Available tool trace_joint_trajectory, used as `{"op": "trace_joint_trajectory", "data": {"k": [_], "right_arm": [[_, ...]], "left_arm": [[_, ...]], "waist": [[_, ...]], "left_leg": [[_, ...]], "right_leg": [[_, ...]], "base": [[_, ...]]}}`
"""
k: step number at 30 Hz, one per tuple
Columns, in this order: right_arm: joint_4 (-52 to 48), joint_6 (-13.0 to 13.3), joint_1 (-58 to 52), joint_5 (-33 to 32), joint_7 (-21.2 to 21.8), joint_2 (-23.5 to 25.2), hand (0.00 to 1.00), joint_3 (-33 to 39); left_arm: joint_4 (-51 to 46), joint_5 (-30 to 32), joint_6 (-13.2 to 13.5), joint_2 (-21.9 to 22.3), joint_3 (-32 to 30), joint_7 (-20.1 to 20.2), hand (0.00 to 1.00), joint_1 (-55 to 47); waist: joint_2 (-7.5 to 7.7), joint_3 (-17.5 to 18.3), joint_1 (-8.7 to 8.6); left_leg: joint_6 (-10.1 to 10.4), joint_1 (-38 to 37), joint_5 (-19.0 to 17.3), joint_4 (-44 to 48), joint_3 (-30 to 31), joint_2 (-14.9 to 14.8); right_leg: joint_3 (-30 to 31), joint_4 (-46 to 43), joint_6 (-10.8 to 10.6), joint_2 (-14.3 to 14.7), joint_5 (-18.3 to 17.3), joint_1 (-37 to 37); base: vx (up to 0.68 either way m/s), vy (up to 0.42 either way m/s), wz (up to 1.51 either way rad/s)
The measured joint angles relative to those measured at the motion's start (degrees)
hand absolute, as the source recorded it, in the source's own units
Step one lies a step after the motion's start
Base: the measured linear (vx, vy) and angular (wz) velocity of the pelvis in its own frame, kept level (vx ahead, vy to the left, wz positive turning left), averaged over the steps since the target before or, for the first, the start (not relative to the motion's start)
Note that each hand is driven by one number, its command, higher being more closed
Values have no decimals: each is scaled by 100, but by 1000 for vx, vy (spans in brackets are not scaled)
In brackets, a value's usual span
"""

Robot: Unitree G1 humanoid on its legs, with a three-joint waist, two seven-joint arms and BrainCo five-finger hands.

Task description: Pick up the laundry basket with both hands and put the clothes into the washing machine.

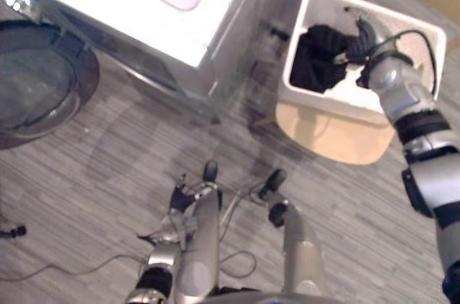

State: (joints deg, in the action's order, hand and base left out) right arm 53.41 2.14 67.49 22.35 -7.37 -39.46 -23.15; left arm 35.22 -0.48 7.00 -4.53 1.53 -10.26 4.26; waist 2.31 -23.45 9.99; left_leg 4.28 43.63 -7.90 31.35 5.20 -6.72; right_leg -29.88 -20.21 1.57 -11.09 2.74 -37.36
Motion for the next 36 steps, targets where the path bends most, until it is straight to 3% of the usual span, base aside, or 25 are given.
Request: {"op": "trace_joint_trajectory", "data": {"k": [5,12,18,26,27,36], "right_arm": [[180,-24,303,-53,-26,-403,0,-204],[178,-22,601,-207,-174,-665,0,-224],[146,-21,747,-263,-261,-893,0,-192],[-88,38,632,-625,-258,-1063,0,199],[-88,65,567,-629,-236,-1050,100,202],[-206,259,216,-950,-158,-1011,100,286]], "left_arm": [[-585,-279,45,94,8,14,0,-22],[-1255,-353,128,279,-224,-137,0,-136],[-1677,-410,230,346,-436,-205,0,-81],[-1487,-450,67,315,-671,-383,0,-79],[-1488,-450,67,318,-670,-381,0,-79],[-1481,-548,58,317,-685,-365,0,-80]], "waist": [[-58,-271,67],[-65,-395,73],[-54,-549,183],[-37,-574,178],[-37,-574,181],[-25,-567,161]], "left_leg": [[-47,508,-65,367,50,25],[-61,1305,-89,752,154,93],[-62,1973,-93,1101,260,114],[-52,2605,-129,1547,493,263],[-52,2606,-129,1560,498,270],[-23,2509,-104,1572,486,268]], "right_leg": [[-31,-464,44,-116,-184,-444],[-80,-902,97,-299,-265,-1160],[-120,-1343,204,-409,-378,-1794],[-144,-2088,47,-665,-750,-2407],[-147,-2125,-9,-689,-788,-2412],[-121,-2219,-20,-691,-803,-2355]], "base": [[30,30,9],[6,21,2],[9,3,1],[13,-15,11],[5,-17,8],[6,-9,2]]}}
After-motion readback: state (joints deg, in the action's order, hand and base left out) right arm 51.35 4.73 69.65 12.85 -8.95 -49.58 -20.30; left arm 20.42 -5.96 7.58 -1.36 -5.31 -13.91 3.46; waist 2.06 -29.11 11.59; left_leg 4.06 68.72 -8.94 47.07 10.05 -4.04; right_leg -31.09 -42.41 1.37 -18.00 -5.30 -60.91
